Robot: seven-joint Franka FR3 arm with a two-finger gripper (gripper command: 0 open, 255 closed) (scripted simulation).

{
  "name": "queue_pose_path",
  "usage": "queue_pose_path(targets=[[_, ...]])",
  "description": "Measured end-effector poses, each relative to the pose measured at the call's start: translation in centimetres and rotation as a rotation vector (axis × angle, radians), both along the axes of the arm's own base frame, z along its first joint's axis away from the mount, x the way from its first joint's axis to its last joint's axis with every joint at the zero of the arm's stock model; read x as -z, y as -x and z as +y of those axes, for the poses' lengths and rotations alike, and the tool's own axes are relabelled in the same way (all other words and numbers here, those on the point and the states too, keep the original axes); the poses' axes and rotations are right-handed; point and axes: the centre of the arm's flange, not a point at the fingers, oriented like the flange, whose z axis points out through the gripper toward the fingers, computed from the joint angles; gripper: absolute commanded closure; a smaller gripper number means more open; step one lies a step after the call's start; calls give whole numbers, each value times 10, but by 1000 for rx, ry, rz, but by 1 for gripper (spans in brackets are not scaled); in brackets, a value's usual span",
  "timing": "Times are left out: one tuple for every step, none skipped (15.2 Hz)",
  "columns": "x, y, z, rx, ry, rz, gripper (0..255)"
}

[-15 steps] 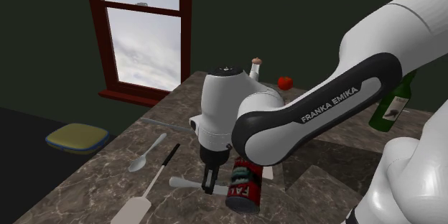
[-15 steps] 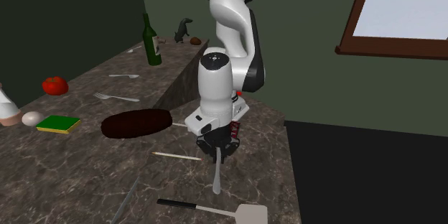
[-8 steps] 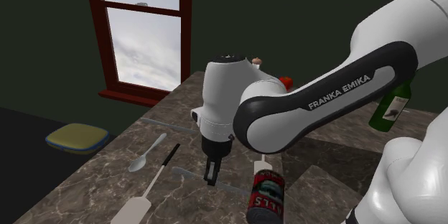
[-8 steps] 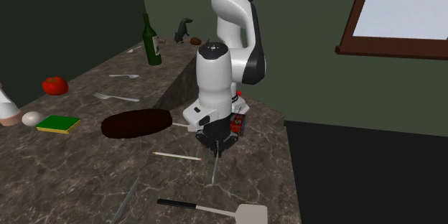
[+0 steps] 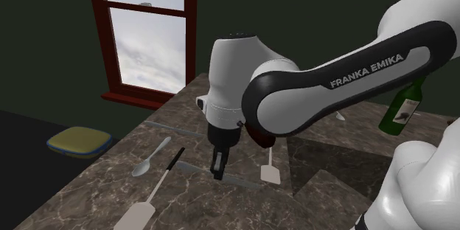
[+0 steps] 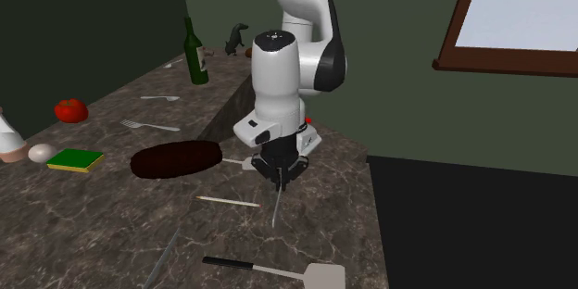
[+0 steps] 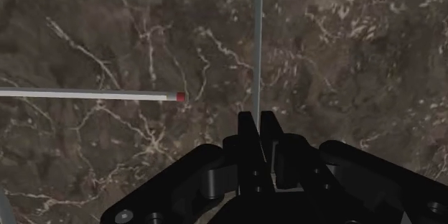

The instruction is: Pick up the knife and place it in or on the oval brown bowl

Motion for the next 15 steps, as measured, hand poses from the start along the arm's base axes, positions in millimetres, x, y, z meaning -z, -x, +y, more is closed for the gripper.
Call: queue_pose_path(targets=[[-4, 0, 0, 0, 0, 0, 255], [-10, -1, 0, 0, 0, 0, 255], [-15, 0, 1, 0, 0, 0, 255], [-20, 0, -1, 0, 0, 0, 255], [-26, -1, -1, 0, 0, 0, 255], [-31, 0, 0, 0, 0, 0, 255], [-36, -1, 1, 0, 0, 0, 255], [-42, -1, 1, 0, 0, 0, 255], [-47, 0, 1, 0, 0, 0, 255], [-52, -1, 1, 0, 0, 0, 255], [-57, -1, 0, 0, 0, 0, 255], [-63, 0, 0, 0, 0, 0, 255], [-69, 0, 0, 0, 0, 0, 255], [-73, -1, -1, 0, 0, 0, 255], [-78, 0, 0, 0, 0, 0, 255]])
